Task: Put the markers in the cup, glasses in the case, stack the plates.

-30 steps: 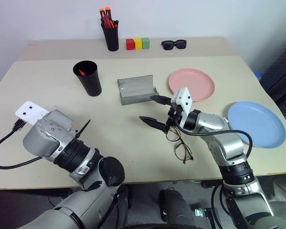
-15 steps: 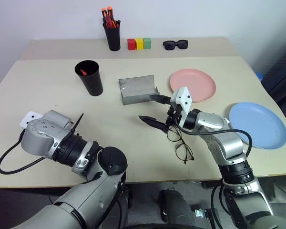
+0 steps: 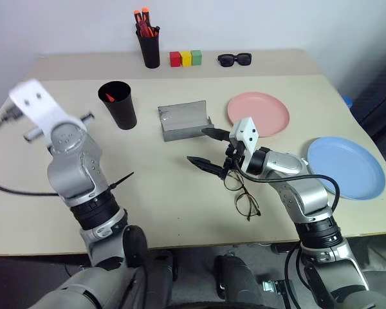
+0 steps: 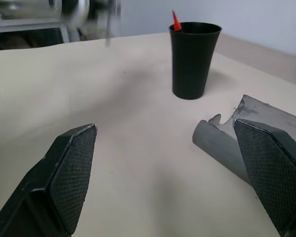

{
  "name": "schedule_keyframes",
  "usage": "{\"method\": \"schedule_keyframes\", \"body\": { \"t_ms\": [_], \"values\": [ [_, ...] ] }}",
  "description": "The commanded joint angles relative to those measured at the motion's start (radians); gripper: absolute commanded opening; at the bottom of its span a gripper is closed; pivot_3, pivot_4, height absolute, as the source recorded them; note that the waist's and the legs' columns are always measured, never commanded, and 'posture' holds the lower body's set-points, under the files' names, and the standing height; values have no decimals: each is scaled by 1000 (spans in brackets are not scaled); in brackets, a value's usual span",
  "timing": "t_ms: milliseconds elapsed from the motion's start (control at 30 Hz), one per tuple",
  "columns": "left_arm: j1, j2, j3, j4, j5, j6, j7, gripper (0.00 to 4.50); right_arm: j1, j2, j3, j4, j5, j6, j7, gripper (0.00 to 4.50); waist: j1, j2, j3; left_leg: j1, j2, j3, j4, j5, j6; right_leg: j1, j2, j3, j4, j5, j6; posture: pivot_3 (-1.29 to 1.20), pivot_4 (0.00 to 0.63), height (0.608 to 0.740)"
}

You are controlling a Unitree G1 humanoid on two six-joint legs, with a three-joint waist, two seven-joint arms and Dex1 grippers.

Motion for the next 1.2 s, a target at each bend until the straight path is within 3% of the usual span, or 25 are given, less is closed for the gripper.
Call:
{"method": "schedule_keyframes", "body": {
  "t_ms": [33, 433, 667, 1033, 1133, 1200],
  "values": [
    [-20, 54, -122, 141, 24, -222, -73, 34, -78, 41, -49, 35, -22, -61, -75, 4500, 2, 1, 0, 0, 0, 0, 0, 0, 0, 0, 0, 0, 0, 0, 0, 0, 150, 740],
    [-218, 126, -214, 790, 27, -704, -41, 34, -85, 68, -82, 13, -5, -61, -127, 4500, -1, 0, 0, -1, 0, 0, 0, 0, 1, -1, 0, 0, 0, 0, 1, 0, 150, 740],
    [-238, 116, -223, 899, 25, -747, -5, 34, -60, 67, -82, -24, -3, -45, -140, 4500, -2, 0, 0, -1, 0, 0, 0, 0, 1, -1, 0, 0, 1, 0, 1, 0, 150, 740],
    [-208, 97, -216, 871, 2, -736, 28, 34, -60, 63, -72, -16, 1, -48, -121, 4500, -1, 0, 0, -1, 0, 0, 0, 0, 1, -1, 0, 0, 1, 0, 1, 0, 150, 740],
    [-204, 93, -214, 863, -7, -729, 36, 1129, -62, 69, -68, -14, 1, -48, -119, 4500, -2, 0, 0, -1, 0, 0, 0, 0, 1, -1, 0, 0, 1, 0, 1, 0, 150, 740],
    [-202, 92, -213, 860, -15, -728, 32, 2134, -62, 71, -66, -14, 0, -47, -120, 4500, -2, 0, 0, -1, 0, 0, 0, 0, 1, -1, 0, 0, 1, 0, 1, 0, 150, 740]
  ]
}}
